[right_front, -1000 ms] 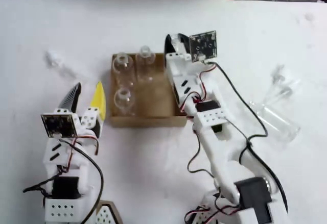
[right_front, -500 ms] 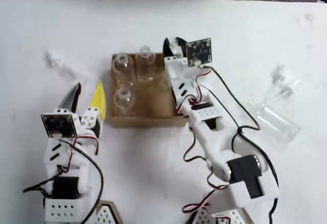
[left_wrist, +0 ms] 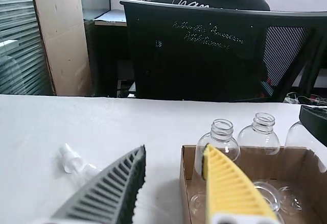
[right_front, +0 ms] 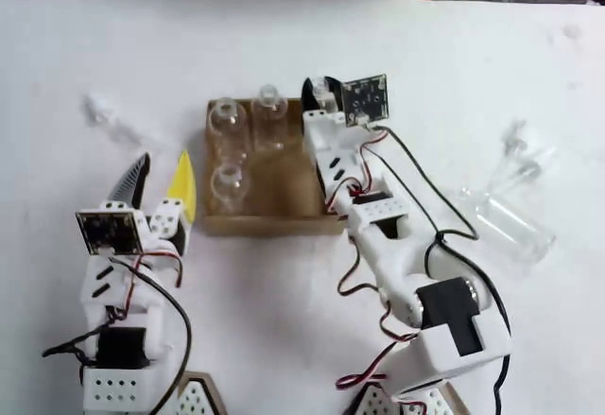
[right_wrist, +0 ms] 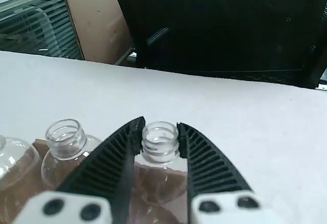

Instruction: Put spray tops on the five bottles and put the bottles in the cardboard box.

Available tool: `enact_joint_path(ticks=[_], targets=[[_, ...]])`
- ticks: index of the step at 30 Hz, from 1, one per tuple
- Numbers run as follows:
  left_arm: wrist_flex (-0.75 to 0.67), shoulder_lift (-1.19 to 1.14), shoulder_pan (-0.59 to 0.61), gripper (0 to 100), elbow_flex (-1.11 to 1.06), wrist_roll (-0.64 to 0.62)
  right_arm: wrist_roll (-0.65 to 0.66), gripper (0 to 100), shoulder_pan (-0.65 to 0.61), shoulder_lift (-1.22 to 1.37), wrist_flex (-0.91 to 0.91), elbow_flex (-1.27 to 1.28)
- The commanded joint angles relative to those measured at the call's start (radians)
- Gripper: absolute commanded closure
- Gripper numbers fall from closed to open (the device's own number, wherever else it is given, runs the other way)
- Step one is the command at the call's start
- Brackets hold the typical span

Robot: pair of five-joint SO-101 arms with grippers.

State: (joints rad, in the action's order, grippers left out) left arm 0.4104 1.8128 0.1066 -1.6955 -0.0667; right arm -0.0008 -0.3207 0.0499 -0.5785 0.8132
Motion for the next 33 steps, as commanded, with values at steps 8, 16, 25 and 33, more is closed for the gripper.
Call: enact_joint_path(ticks=[8, 16, 25, 33], targets=[[-0.023, 0.008, -0.005, 82, 0.003, 0.014, -0.005, 98.3, -0.004, -0.007, -0.028, -0.006], [-0.025, 0.008, -0.005, 82, 0.003, 0.014, -0.002, 98.3, -0.028, -0.007, -0.028, -0.006], [-0.025, 0.008, -0.005, 82, 0.003, 0.014, -0.002, 98.3, -0.024, -0.005, -0.028, -0.003], [-0.023, 0.008, -0.005, 82, 0.003, 0.014, -0.002, 98.3, -0.028, -0.005, -0.028, 0.034]])
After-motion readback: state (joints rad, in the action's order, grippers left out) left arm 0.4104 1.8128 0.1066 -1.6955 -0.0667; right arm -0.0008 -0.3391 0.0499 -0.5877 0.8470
